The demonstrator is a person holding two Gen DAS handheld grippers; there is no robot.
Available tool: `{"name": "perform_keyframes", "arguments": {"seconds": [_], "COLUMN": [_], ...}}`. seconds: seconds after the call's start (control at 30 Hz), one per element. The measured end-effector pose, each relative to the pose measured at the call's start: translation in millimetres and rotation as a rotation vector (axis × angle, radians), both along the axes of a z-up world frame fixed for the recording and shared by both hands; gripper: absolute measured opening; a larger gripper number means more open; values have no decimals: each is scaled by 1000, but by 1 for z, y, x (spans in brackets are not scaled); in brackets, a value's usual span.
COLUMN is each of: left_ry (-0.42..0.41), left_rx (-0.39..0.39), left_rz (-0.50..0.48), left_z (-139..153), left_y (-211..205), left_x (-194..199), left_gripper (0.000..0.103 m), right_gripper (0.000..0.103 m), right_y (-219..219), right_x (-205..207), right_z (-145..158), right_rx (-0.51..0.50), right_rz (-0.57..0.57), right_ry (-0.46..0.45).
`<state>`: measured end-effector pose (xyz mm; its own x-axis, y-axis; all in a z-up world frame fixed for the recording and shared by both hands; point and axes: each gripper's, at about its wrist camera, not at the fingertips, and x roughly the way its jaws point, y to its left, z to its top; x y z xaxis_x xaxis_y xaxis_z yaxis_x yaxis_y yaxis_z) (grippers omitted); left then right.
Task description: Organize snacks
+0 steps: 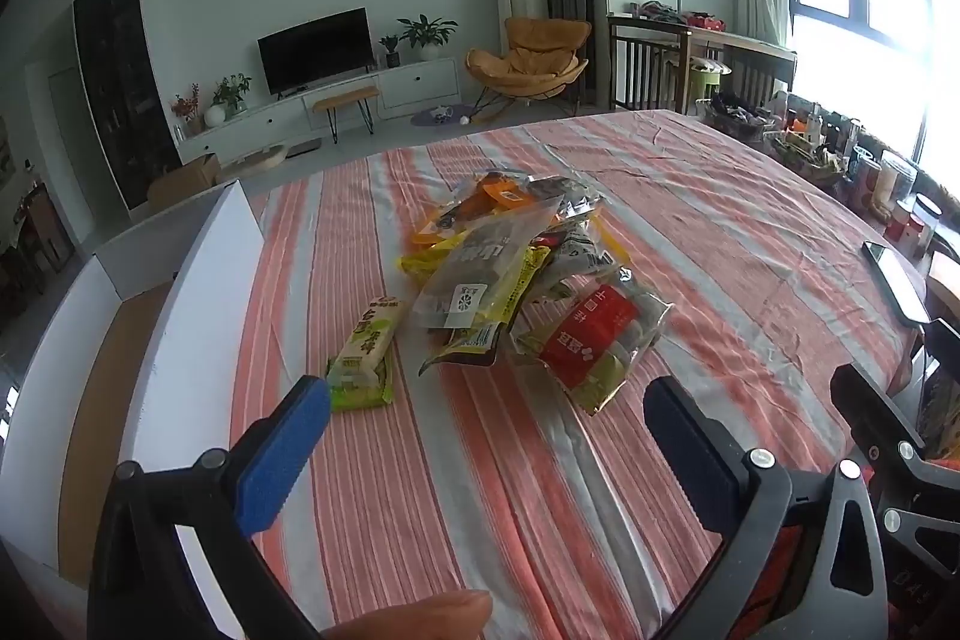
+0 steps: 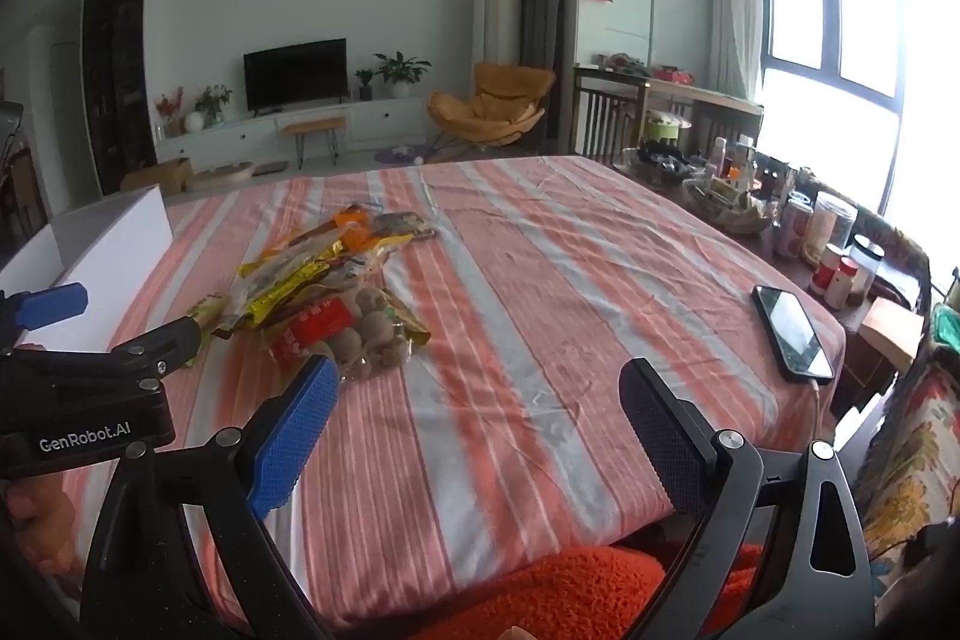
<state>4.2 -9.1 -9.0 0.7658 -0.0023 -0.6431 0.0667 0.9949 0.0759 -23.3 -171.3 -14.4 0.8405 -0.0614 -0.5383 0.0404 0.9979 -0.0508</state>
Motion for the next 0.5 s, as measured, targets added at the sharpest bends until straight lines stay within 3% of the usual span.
{"name": "perform_keyframes", "arguments": {"seconds": [0.5], "left_ry": [8], "left_rx": [-7], "left_rz": [-3], "left_z": [0], "left_y": [0], "left_x": [-1], "left_gripper": [103], "right_gripper": [96], "right_y": [0], "right_x": [0], "right_z": [0], "right_rx": [-2], "right_rz": [2], "right_ry": [-1]}}
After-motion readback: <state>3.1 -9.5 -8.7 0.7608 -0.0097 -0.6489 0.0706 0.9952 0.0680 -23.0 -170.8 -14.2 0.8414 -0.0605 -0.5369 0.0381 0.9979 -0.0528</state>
